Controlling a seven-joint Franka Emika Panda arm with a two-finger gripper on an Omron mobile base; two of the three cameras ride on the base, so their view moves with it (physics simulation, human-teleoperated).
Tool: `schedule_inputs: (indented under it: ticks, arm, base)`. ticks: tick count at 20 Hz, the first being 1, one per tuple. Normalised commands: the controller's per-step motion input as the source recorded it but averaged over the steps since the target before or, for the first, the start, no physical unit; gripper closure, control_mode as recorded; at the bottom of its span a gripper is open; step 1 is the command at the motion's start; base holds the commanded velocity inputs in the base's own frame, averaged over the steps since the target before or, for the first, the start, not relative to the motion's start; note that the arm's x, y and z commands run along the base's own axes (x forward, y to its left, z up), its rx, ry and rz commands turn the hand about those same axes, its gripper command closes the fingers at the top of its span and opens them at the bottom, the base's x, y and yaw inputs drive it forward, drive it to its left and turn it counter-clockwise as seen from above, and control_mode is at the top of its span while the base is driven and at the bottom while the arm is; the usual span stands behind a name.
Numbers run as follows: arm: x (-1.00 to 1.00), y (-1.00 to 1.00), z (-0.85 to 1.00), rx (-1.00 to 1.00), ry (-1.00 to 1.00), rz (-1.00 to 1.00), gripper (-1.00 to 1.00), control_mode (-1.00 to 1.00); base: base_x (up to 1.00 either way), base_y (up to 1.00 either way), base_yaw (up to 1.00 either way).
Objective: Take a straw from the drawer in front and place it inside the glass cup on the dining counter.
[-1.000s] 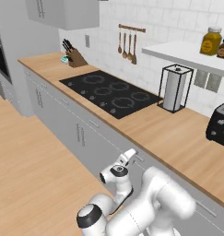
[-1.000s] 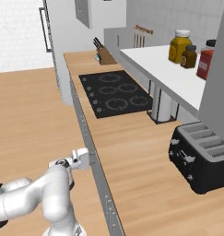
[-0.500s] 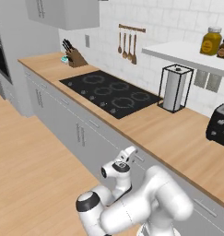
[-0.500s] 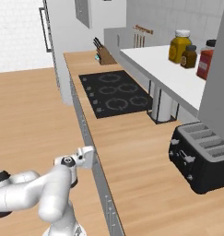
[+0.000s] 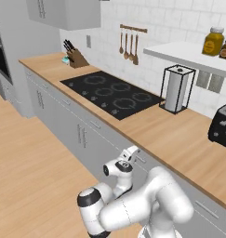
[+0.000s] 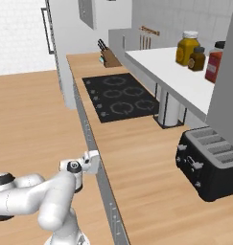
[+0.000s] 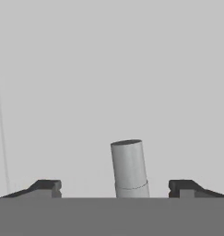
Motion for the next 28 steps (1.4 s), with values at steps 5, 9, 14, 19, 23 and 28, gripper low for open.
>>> schedule_inputs:
  ticks: [5,9,14,19,23,28]
  arm:
    - [-0.31,0.07,-0.01,0.0,0.0,0.0,1.0,-1.0]
    - [-0.45,0.53,0.0,0.0,0.0,0.0,1.0,-1.0]
    - [-0.55,0.95,0.0,0.0,0.0,0.0,1.0,-1.0]
    - [-0.46,1.0,0.0,0.0,0.05,0.0,1.0,-1.0]
    - [-0.37,1.0,0.0,0.02,0.12,0.0,1.0,-1.0]
    - [-0.31,1.0,0.0,0.05,0.18,0.0,1.0,-1.0]
  base:
    - [0.0,0.0,0.0]
    - [0.0,0.0,0.0]
    - [0.0,0.0,0.0]
    - [0.0,0.0,0.0]
    - [0.0,0.0,0.0]
    - [0.0,0.0,0.0]
